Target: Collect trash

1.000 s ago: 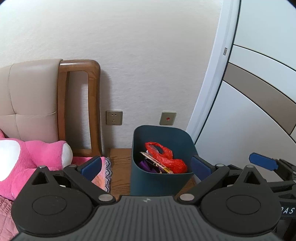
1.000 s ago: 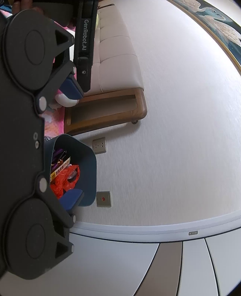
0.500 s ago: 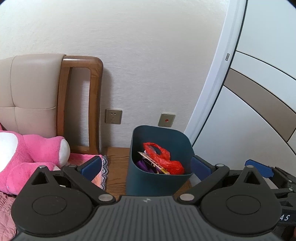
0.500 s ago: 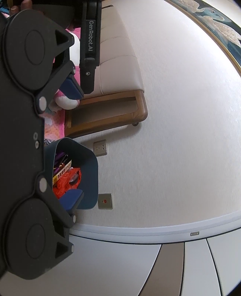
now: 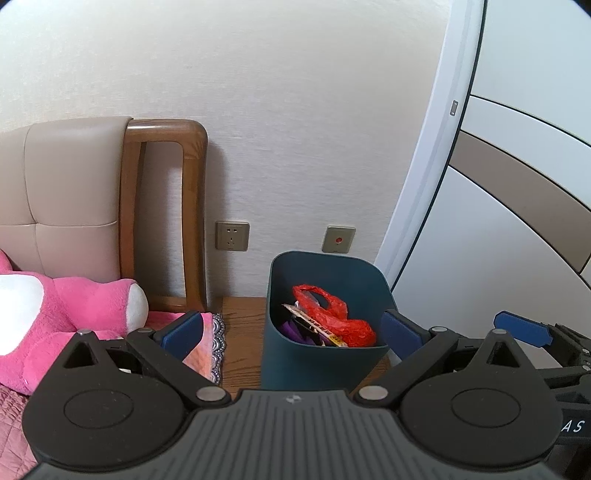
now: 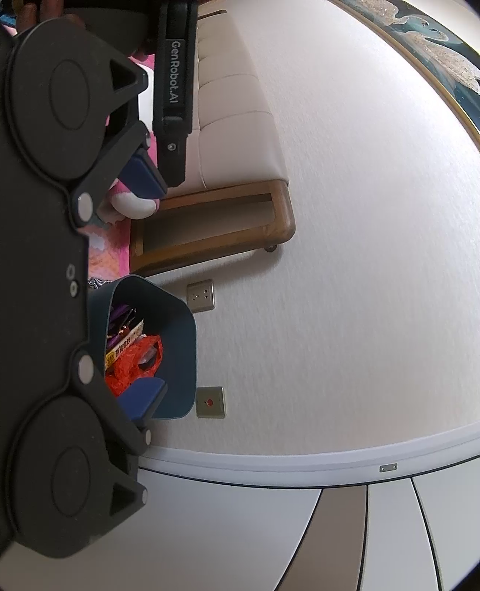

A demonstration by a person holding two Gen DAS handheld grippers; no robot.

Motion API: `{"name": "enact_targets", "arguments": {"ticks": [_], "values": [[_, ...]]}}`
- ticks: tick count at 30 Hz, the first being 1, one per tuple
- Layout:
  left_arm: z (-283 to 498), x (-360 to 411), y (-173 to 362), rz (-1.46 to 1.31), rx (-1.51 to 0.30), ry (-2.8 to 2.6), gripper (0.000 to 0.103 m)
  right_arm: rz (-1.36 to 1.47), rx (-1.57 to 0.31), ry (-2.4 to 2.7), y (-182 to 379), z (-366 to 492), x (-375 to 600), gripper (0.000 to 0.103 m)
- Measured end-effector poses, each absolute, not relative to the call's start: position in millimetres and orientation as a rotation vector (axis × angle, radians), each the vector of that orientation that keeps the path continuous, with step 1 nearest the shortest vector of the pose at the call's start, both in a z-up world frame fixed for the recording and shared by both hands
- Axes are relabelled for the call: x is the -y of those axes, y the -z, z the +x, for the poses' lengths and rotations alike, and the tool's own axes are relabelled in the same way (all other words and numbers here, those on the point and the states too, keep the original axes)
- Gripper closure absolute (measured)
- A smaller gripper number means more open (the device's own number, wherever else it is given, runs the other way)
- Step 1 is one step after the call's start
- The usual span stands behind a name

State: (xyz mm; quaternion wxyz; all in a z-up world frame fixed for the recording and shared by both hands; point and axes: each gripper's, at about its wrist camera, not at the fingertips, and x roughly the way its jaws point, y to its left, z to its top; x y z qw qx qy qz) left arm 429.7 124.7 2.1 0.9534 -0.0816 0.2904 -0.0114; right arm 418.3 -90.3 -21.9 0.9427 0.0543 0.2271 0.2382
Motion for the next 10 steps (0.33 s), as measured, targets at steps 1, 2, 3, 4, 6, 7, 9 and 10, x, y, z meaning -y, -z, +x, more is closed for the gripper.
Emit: {"name": "enact_targets", "arguments": {"ticks": [1, 2, 3, 4, 6, 7, 9, 10], "values": [[430.2, -124.9, -1.7, -0.165, -0.593, 0.025, 0.000, 0.111, -0.465, -0.486, 22.2, 418.8, 90.0, 0.000], [430.9, -124.7, -1.2, -0.166, -0.597, 0.026, 0.000, 0.112, -0.466, -0.487, 22.4, 419.1, 90.1, 0.000], [431.7, -125.2, -0.8, -0.168, -0.602, 0.029, 0.000, 0.112, -0.468, -0.487, 22.6, 419.4, 90.0, 0.000], [432.3, -125.4, -0.3, -0.170, -0.605, 0.032, 0.000, 0.113, -0.469, -0.487, 22.9, 419.6, 90.1, 0.000], [433.9, -126.2, 0.4, -0.171, -0.611, 0.034, 0.000, 0.115, -0.471, -0.485, 23.2, 420.1, 90.7, 0.000], [434.2, -126.3, 0.5, -0.173, -0.613, 0.036, 0.000, 0.116, -0.473, -0.484, 23.3, 420.5, 91.1, 0.000], [434.4, -126.7, 0.7, -0.178, -0.616, 0.036, 0.000, 0.118, -0.473, -0.481, 23.3, 420.9, 92.1, 0.000], [435.1, -127.1, 0.6, -0.182, -0.618, 0.041, 0.000, 0.119, -0.472, -0.479, 23.1, 420.4, 92.2, 0.000]]}}
